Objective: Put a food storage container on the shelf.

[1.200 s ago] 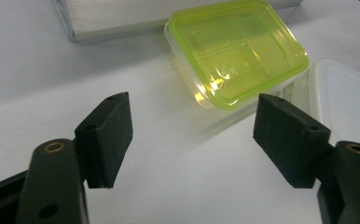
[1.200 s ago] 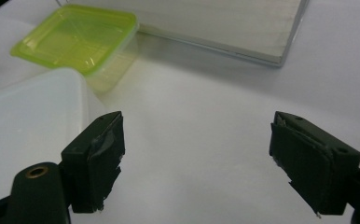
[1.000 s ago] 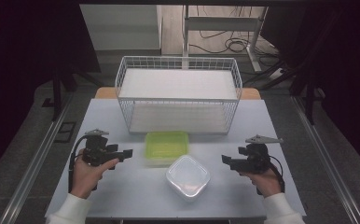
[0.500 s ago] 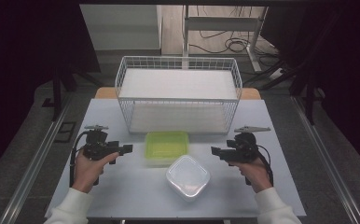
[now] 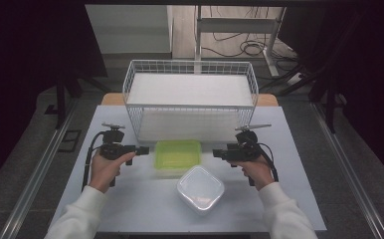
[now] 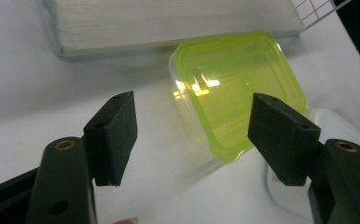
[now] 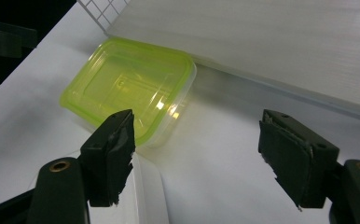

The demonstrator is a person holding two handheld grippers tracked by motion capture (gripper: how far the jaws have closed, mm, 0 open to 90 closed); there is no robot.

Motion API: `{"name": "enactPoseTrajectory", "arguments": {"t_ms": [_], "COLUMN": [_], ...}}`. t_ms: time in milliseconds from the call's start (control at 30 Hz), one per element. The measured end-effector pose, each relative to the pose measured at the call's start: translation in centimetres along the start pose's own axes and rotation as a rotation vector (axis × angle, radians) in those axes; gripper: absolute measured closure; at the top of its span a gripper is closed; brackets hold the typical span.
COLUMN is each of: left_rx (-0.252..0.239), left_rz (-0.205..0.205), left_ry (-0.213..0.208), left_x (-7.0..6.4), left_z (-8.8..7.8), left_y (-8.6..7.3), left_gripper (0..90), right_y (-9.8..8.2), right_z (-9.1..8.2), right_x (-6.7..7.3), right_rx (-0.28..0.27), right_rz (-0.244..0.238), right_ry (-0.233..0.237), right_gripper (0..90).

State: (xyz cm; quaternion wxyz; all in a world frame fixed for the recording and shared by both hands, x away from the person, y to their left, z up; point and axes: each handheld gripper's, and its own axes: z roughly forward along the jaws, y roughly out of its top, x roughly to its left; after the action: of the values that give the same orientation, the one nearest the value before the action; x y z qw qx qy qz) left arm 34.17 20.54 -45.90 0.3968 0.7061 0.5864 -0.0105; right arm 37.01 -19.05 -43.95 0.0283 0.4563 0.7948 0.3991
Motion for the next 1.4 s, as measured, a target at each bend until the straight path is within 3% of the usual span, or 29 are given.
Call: {"name": "enactPoseTrajectory", "arguments": {"t_ms": [167,467,600,767,1400], "left_rx": [0.044,0.085,0.098,0.105,0.147], "left_rz": [-0.008,-0.074,-0.091,-0.1,-0.134], "left_ry": [-0.03,-0.061,-0.075,-0.082,-0.101], "left_x": [-0.1,0.4,0.5,0.5,1.2], "left_z": [1.5,3.6,4.2,4.5,5.8], "left_y": [0.5,0.8,0.8,0.8,0.6], "left_gripper": [36.5,41.3,42.1,43.0,53.0], "right_y": [0.6,1.6,1.7,1.7,1.3], "right_z": [1.6,4.3,5.6,6.8,9.0], "right_x": [-0.2,0.1,0.1,0.1,-0.7], "right_rx": [0.022,0.079,0.12,0.134,0.182], "right_rz": [0.058,0.063,0.09,0.121,0.194], "right_ry": [0.044,0.073,0.094,0.116,0.142], "right_gripper": [31.9,39.3,42.2,45.3,54.8]}}
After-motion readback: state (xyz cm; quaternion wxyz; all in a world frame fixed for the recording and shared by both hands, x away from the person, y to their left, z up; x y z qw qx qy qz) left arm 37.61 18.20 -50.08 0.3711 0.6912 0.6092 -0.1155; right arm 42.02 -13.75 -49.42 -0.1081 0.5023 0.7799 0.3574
